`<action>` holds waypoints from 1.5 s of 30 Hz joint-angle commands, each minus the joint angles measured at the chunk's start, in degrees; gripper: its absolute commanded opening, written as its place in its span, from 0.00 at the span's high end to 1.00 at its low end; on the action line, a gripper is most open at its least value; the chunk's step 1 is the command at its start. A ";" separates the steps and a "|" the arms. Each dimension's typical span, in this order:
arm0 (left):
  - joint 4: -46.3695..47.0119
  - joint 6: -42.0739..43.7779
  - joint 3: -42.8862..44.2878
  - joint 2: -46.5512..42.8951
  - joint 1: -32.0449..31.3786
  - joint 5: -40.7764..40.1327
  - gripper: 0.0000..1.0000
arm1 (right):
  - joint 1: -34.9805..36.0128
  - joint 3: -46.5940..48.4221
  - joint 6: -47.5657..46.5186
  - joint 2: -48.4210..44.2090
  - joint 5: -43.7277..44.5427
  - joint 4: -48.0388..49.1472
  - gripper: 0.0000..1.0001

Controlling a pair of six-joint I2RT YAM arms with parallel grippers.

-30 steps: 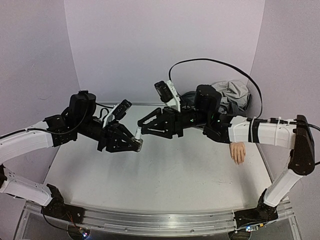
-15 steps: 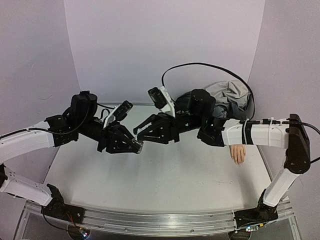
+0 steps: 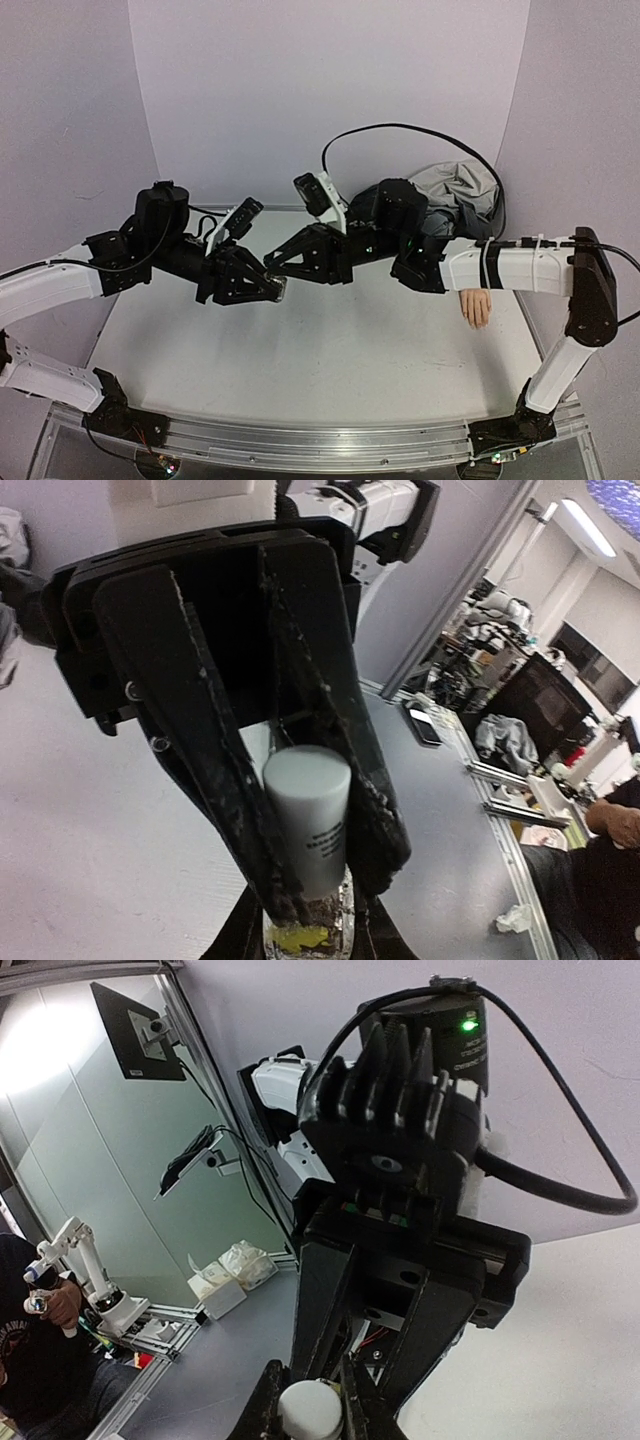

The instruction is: Paint the nails

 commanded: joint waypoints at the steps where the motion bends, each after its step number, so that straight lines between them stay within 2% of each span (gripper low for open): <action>1: 2.70 3.04 -0.60 -5.26 0.08 -28.43 1.00 | 1.01 0.57 -0.86 -1.25 5.80 -1.63 1.00; 2: 2.64 3.32 -1.54 -6.43 0.08 -37.48 1.00 | 1.15 0.97 -2.49 -1.39 10.68 -5.79 1.00; 3: 2.59 3.24 -2.38 -7.35 0.07 -50.90 1.00 | 1.52 1.70 -3.74 -1.48 17.80 -10.53 1.00; 5: 2.48 3.70 -3.17 -7.93 0.00 -66.42 1.00 | 3.61 4.71 -4.50 -1.15 38.98 -21.66 1.00; 7: 2.50 3.85 -2.65 -6.66 -0.09 -75.61 1.00 | 8.57 10.41 -1.65 0.58 68.40 -34.49 1.00; 8: 2.47 3.92 -2.27 -5.93 -0.14 -77.52 1.00 | 10.77 12.46 1.12 1.42 79.07 -38.53 1.00; 9: 2.53 3.71 -1.95 -5.21 -0.11 -78.10 1.00 | 12.44 13.49 3.18 2.03 85.05 -40.07 1.00; 10: 2.59 3.30 -1.48 -4.45 -0.10 -77.97 1.00 | 13.50 14.32 3.89 2.47 85.88 -40.24 1.00; 15: 2.55 3.42 -0.18 -1.61 -0.20 -73.19 1.00 | 14.45 17.92 4.09 4.03 78.80 -38.87 1.00; 20: 2.47 3.17 -2.62 -3.31 -0.17 -67.90 1.00 | 10.68 14.14 1.52 -0.90 69.97 -36.00 0.68; 23: 2.25 2.29 -5.14 -5.46 -0.10 -65.53 1.00 | 5.30 9.74 -0.84 -4.23 54.09 -31.54 0.47; 24: 2.20 1.77 -5.78 -6.11 -0.06 -64.39 1.00 | 3.57 8.40 -2.06 -4.94 46.31 -30.09 0.40; 26: 2.11 1.73 -6.66 -7.39 0.19 -59.78 1.00 | 0.85 6.06 -4.84 -5.75 35.38 -27.82 0.32; 28: 2.11 1.82 -7.01 -8.38 1.01 -50.42 1.00 | -0.75 4.55 -7.20 -5.91 27.99 -26.78 0.27; 32: 2.20 3.78 -5.81 -8.97 1.48 -26.61 1.00 | -1.83 3.37 -8.52 -6.64 20.03 -24.17 0.25; 35: 2.14 2.66 -3.63 -7.64 1.50 -13.17 1.00 | -1.89 2.56 -7.31 -6.69 15.23 -19.67 0.25; 37: 2.20 1.53 -2.57 -6.53 1.48 -8.39 1.00 | -1.81 2.50 -5.79 -6.09 11.57 -16.14 0.26; 40: 2.44 0.15 -0.89 -3.95 1.40 -3.06 1.00 | -1.62 2.12 -3.25 -5.21 8.35 -11.31 0.33; 42: 2.54 -0.46 0.06 -2.82 1.35 -1.50 1.00 | -1.34 2.43 -2.21 -4.60 7.29 -9.72 0.42; 45: 2.70 -0.51 0.50 -1.99 1.24 -0.87 1.00 | -0.79 2.80 -1.67 -4.24 5.53 -8.16 0.45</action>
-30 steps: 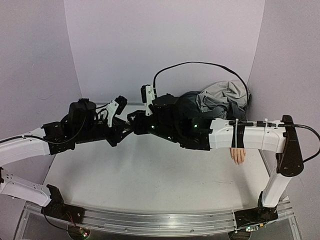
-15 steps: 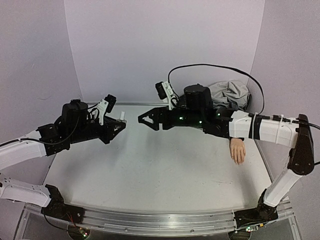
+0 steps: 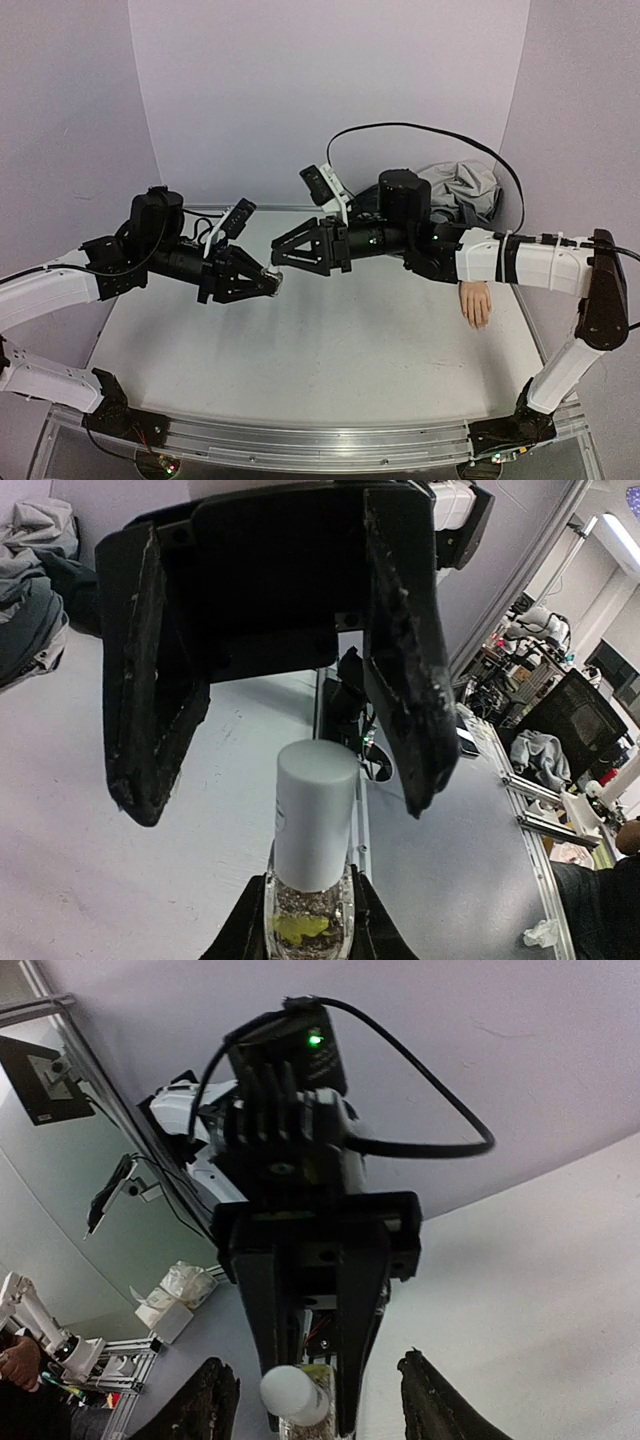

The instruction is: Paint the nails

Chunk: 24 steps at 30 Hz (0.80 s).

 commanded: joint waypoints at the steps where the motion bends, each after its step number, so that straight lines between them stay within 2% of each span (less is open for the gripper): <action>1: 2.74 -1.21 3.52 0.83 -0.05 7.19 1.00 | 0.93 0.90 1.94 -0.39 -6.47 8.78 0.49; 7: 2.99 -1.17 3.79 1.49 -0.05 7.96 1.00 | 1.61 1.65 2.20 0.62 -7.89 9.74 0.63; 15: 3.25 -1.17 3.99 1.81 -0.11 8.92 1.00 | 1.85 2.93 2.16 2.53 -8.77 9.81 0.69; 24: 3.34 -0.59 3.58 1.56 -0.05 6.62 1.00 | 2.07 2.46 2.32 2.55 -7.53 9.87 0.95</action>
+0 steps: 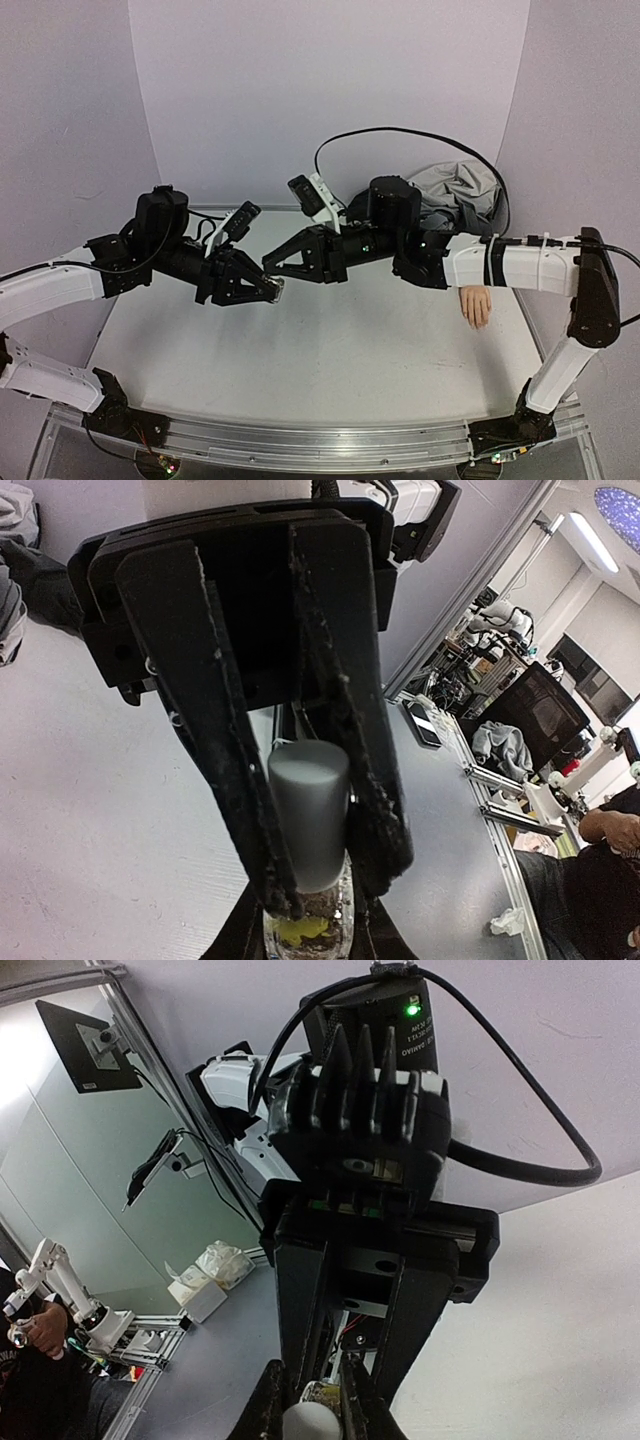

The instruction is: Paint the nails

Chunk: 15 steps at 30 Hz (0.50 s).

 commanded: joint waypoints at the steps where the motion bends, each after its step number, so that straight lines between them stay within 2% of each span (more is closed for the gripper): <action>1: 3.10 1.62 2.58 -0.67 -0.07 -2.29 1.00 | 0.59 2.11 1.15 -0.38 -0.53 3.95 0.99; 4: 2.95 2.17 1.47 -2.54 -0.10 -16.78 1.00 | 1.27 1.43 1.37 -0.25 3.50 2.73 1.00; 5: 2.93 2.77 0.79 -3.56 -0.11 -23.37 1.00 | 1.65 1.65 1.12 -0.12 6.29 0.92 1.00; 6: 2.93 2.99 0.12 -4.40 -0.15 -34.90 1.00 | 2.31 2.03 0.84 0.05 10.96 -1.42 1.00; 8: 2.77 2.89 -0.86 -5.65 -0.14 -52.63 1.00 | 4.56 4.91 0.67 0.97 26.17 -10.05 1.00; 9: 2.56 2.65 -1.05 -5.73 -0.18 -61.11 1.00 | 6.76 7.93 1.20 2.45 38.56 -16.64 1.00; 10: 2.49 2.70 -0.93 -5.44 -0.23 -66.22 1.00 | 8.71 11.33 3.47 3.79 50.05 -22.73 1.00; 11: 2.55 3.34 -0.53 -4.99 -0.29 -68.99 1.00 | 10.69 13.87 8.41 4.98 62.59 -27.46 1.00; 12: 2.57 3.74 -0.15 -4.34 -0.46 -70.74 1.00 | 12.57 15.24 10.42 5.79 67.37 -29.19 1.00; 15: 2.66 2.84 0.59 -2.68 -0.75 -71.67 1.00 | 16.83 18.56 11.12 7.52 73.17 -30.21 1.00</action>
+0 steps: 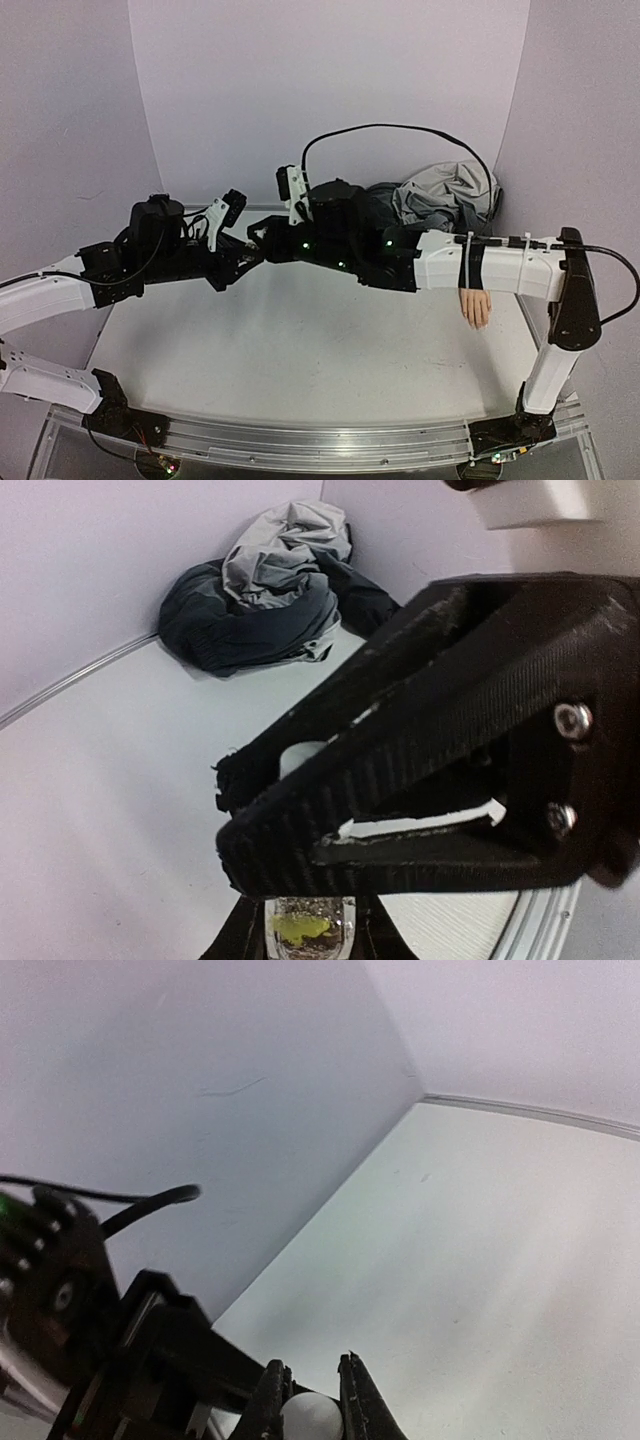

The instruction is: Paint the nails

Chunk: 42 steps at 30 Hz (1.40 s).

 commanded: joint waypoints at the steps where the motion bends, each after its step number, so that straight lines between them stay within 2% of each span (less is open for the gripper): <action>1: 4.96 -0.81 2.64 1.94 1.64 -21.90 1.00 | 8.75 5.13 5.36 1.11 18.34 -11.22 1.00; 5: 4.94 -0.31 2.04 2.28 1.54 -16.80 1.00 | 8.36 4.86 1.30 -1.05 18.59 -10.61 1.00; 9: 4.85 -0.77 -0.47 0.62 1.54 -13.18 1.00 | 4.85 1.09 -2.89 -5.19 11.95 -8.64 0.72; 11: 4.68 -1.48 -1.84 -0.41 1.61 -12.37 1.00 | 1.17 -2.17 -4.65 -7.61 3.69 -6.04 0.64; 14: 4.19 -1.86 -3.46 -2.01 1.94 -10.08 1.00 | -5.37 -8.49 -6.10 -11.11 -16.09 -0.16 0.52; 16: 3.75 -1.72 -4.03 -3.22 2.59 -6.31 1.00 | -8.47 -12.02 -6.29 -12.65 -23.71 3.24 0.46; 19: 3.77 -1.10 -4.05 -4.90 3.89 4.88 1.00 | -11.06 -14.80 -6.95 -13.85 -32.14 6.26 0.37; 22: 3.80 0.23 -1.86 -4.61 4.18 21.03 1.00 | -11.86 -16.04 -7.40 -14.44 -37.79 8.72 0.30; 25: 3.83 -1.06 1.87 -1.93 4.18 39.32 1.00 | -11.89 -16.26 -7.14 -14.51 -42.77 11.49 0.27; 28: 4.04 -4.05 5.55 2.16 4.09 49.33 1.00 | -11.89 -16.80 -5.44 -14.16 -47.85 16.94 0.26; 31: 4.19 -4.63 7.31 4.80 2.59 51.99 1.00 | -11.81 -17.49 -3.07 -13.59 -51.49 22.18 0.27; 34: 4.40 -4.35 7.82 6.01 1.52 52.34 1.00 | -11.67 -18.10 -0.76 -12.76 -53.42 26.50 0.32; 42: 4.58 -4.26 8.31 7.24 0.92 52.67 1.00 | -10.43 -16.91 0.38 -11.22 -56.07 30.08 0.53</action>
